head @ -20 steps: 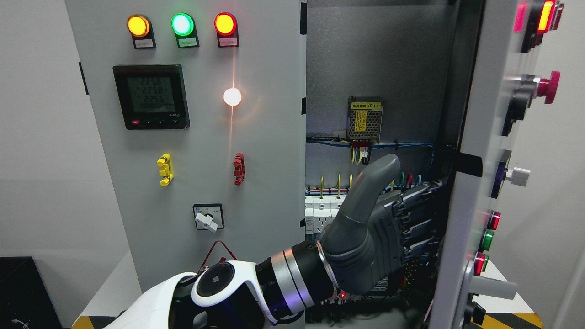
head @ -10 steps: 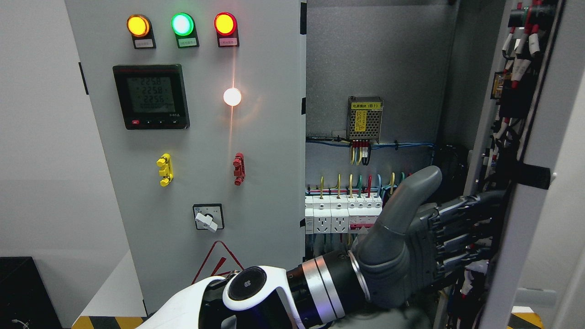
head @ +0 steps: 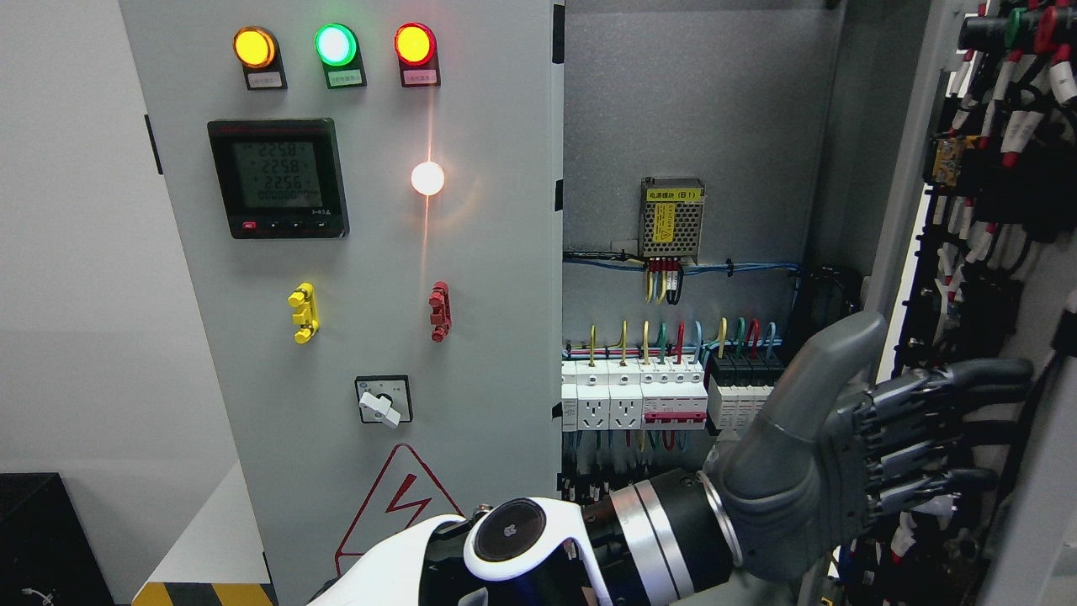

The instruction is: Open door with both hands

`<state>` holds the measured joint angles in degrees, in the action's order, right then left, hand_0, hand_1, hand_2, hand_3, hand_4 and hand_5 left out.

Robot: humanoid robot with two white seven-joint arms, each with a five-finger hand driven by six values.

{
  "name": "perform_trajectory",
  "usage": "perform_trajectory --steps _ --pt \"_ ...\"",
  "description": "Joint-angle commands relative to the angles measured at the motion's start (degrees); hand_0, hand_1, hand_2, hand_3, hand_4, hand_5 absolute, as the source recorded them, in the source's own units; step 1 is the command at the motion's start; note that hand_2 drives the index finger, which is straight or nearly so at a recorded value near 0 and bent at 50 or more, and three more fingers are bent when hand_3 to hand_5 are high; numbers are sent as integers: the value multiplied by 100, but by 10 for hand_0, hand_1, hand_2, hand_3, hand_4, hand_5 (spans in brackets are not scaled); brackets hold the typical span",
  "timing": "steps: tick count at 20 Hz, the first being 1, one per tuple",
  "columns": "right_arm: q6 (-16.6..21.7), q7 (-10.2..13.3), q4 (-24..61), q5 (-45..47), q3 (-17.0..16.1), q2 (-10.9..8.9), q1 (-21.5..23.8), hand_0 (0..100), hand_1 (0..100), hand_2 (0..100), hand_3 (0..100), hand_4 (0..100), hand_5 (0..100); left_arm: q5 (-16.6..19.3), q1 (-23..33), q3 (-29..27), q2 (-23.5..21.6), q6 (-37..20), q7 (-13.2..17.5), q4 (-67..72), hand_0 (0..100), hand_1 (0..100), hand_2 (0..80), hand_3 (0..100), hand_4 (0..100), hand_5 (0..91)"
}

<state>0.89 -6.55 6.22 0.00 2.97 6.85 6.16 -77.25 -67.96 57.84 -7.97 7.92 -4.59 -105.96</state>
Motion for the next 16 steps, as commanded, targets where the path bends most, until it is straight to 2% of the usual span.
perform_trajectory --steps 1,11,16 --pt "-1 -4 2 62 2 0 0 191 0 0 0 0 0 17 -33 26 621 -1 2 278 0 0 0 0 0 0" --pt "-1 -4 2 62 2 0 0 191 0 0 0 0 0 17 -86 105 963 26 2 541 0 0 0 0 0 0" --pt "-1 -4 2 62 2 0 0 191 0 0 0 0 0 263 -147 105 1192 26 2 752 0 0 0 0 0 0"
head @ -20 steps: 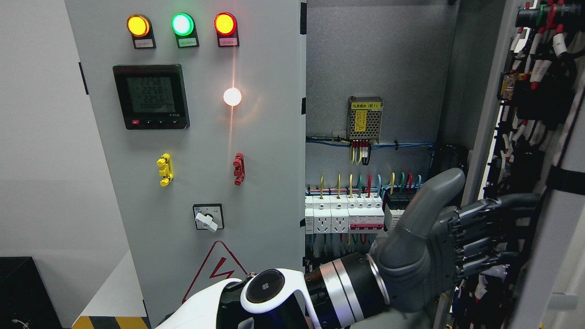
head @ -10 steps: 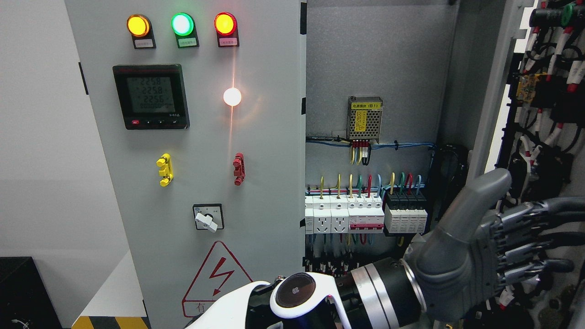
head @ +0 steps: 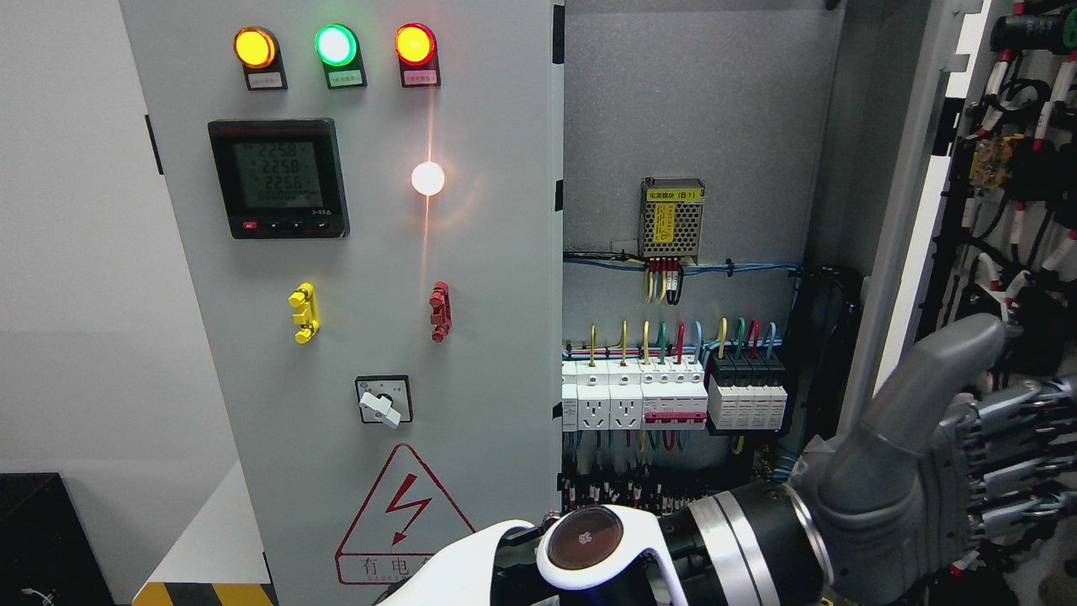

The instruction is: Open door with both hands

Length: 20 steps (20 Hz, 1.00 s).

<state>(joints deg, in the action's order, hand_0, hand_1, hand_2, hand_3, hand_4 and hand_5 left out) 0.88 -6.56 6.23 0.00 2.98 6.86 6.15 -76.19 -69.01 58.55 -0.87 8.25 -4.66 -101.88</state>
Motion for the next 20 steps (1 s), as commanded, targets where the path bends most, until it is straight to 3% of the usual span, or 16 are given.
perform_trajectory --steps 1,13,20 --pt "-1 -4 1 62 1 0 0 191 0 0 0 0 0 157 -42 42 509 1 9 353 0 0 0 0 0 0" --pt "-1 -4 1 62 1 0 0 191 0 0 0 0 0 183 -297 271 1062 -25 9 976 0 0 0 0 0 0" --pt "-1 -4 1 61 1 0 0 191 0 0 0 0 0 183 -332 279 1063 -25 9 1162 0 0 0 0 0 0"
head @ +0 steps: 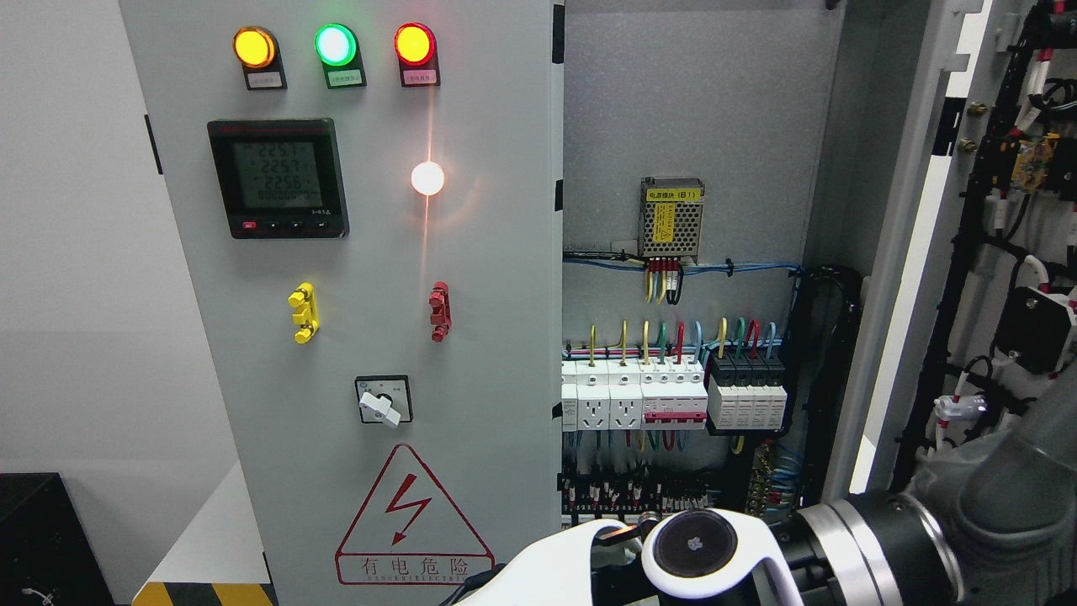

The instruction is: Open door with both hands

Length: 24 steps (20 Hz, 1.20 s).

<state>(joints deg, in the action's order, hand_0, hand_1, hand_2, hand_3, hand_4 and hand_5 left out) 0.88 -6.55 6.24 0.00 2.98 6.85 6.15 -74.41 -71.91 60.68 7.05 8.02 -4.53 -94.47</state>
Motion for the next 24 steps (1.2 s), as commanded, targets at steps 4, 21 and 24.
perform_trajectory --steps 4,21,24 --pt "-1 -4 0 53 0 0 0 191 0 0 0 0 0 -3 -51 67 279 -20 -4 535 0 0 0 0 0 0" --pt "-1 -4 0 62 0 0 0 191 0 0 0 0 0 -12 -227 252 306 -46 -4 597 0 0 0 0 0 0" --pt "-1 -4 0 62 0 0 0 191 0 0 0 0 0 -3 -227 252 305 -46 -4 597 0 0 0 0 0 0"
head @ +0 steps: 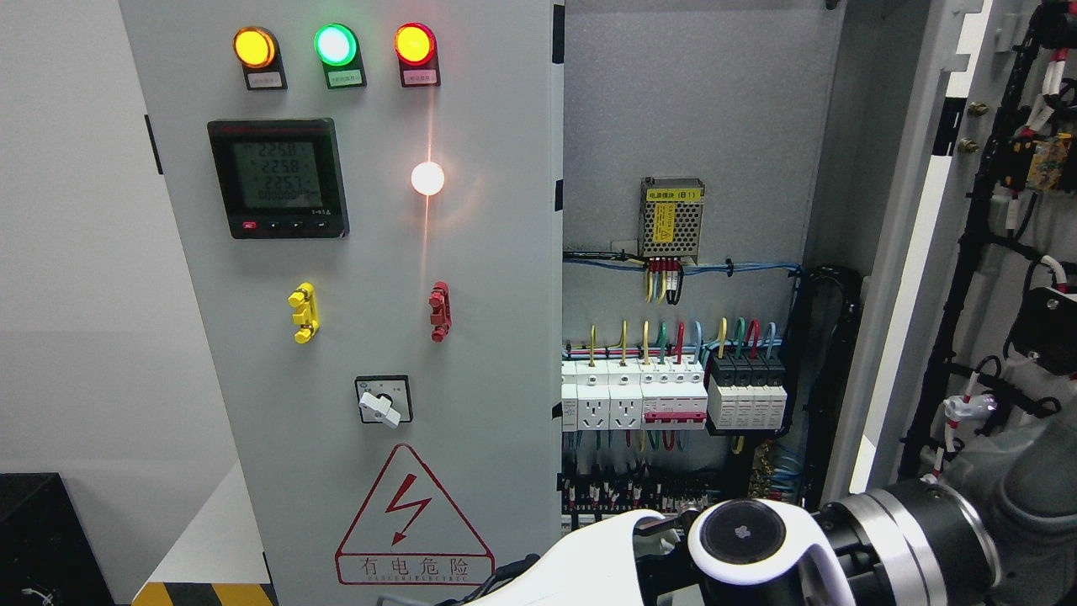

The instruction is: Open door with both hands

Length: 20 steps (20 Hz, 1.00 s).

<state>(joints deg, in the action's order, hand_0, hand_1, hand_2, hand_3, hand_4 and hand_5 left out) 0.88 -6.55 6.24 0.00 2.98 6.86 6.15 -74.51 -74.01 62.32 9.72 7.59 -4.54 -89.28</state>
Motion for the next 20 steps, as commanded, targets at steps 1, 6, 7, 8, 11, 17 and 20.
perform_trajectory --steps 1,6,7,8,11,17,20 --pt "0 -4 0 62 1 0 0 191 0 0 0 0 0 6 -17 87 30 -3 -3 60 0 0 0 0 0 0" --pt "0 -4 0 62 -8 0 0 191 0 0 0 0 0 -3 27 0 -40 6 -3 -150 0 0 0 0 0 0" --pt "0 -4 0 62 -8 0 0 191 0 0 0 0 0 -3 44 -1 -101 14 -3 -221 0 0 0 0 0 0" --pt "0 -4 0 62 1 0 0 191 0 0 0 0 0 -3 53 -10 -189 15 -3 -300 0 0 0 0 0 0" --pt "0 -4 0 62 1 0 0 191 0 0 0 0 0 -11 80 -62 -461 15 -3 -528 0 0 0 0 0 0" --pt "0 -4 0 62 -8 0 0 191 0 0 0 0 0 -73 228 -308 -1173 23 -3 -967 0 0 0 0 0 0" --pt "0 -4 0 62 1 0 0 191 0 0 0 0 0 -91 325 -317 -1603 -3 5 -1328 0 0 0 0 0 0"
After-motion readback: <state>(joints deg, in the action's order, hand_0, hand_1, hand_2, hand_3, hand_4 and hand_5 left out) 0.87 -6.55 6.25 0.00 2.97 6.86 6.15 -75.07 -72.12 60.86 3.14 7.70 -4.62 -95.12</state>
